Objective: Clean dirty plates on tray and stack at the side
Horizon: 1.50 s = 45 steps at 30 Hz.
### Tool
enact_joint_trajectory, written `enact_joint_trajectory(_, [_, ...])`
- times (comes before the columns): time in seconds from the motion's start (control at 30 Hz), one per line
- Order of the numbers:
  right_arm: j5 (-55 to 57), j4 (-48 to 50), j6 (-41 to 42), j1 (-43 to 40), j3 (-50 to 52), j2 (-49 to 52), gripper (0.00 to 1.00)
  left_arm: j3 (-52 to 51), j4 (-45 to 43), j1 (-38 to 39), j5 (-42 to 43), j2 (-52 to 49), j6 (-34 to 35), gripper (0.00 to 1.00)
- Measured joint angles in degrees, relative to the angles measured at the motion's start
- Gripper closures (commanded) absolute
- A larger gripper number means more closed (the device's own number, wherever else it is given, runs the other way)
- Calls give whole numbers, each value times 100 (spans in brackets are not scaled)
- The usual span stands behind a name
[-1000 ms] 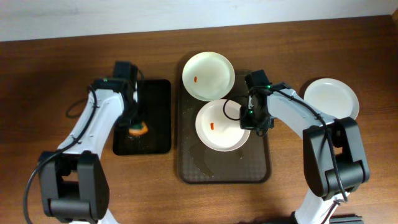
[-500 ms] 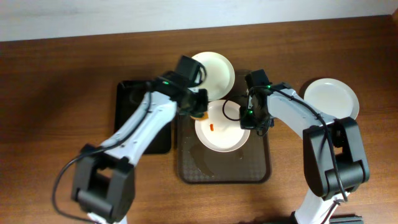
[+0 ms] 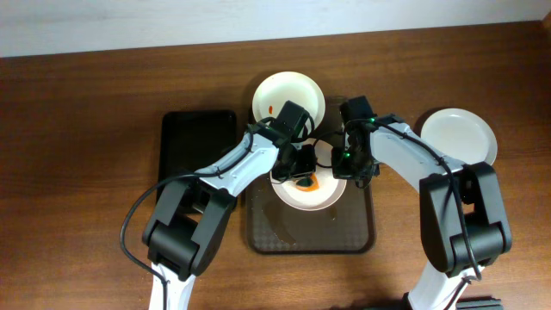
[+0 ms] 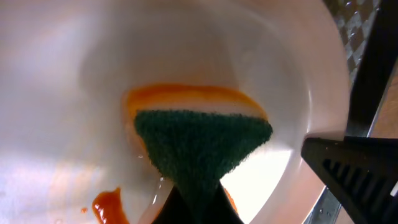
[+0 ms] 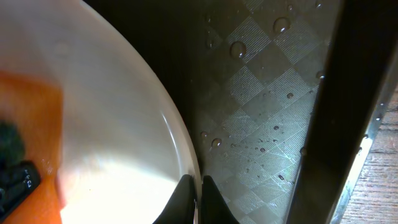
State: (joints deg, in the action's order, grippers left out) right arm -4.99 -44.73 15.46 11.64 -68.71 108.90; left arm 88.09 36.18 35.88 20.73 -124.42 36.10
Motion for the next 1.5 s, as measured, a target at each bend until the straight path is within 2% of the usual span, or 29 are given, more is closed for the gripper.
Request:
enact_joint_trajectory(0.17, [0,-11,2,0,0,0,96,162,675,0,-396,0,177,100])
enact_joint_trajectory(0.3, [-2,-17,0,0,0,0,96,525,1641,-4,-1392,-35,188,100])
enact_joint_trajectory(0.53, [-24,-83,2,0,0,0,96,850,2000,372,-3018,-129,-118,100])
enact_joint_trajectory(0.77, [-44,-146,0,0,0,0,96,1526,3394,501,-4509,-170,-72,100])
enact_joint_trajectory(1.1, [-44,-151,0,0,0,0,96,2347,4848,487,-4839,-170,39,100])
enact_joint_trajectory(1.33, [-44,-151,-52,0,0,0,96,2426,5337,442,-4913,-160,109,100])
enact_joint_trajectory(1.5, [-44,-151,-70,0,0,0,96,2426,5243,-170,-5012,-127,129,100])
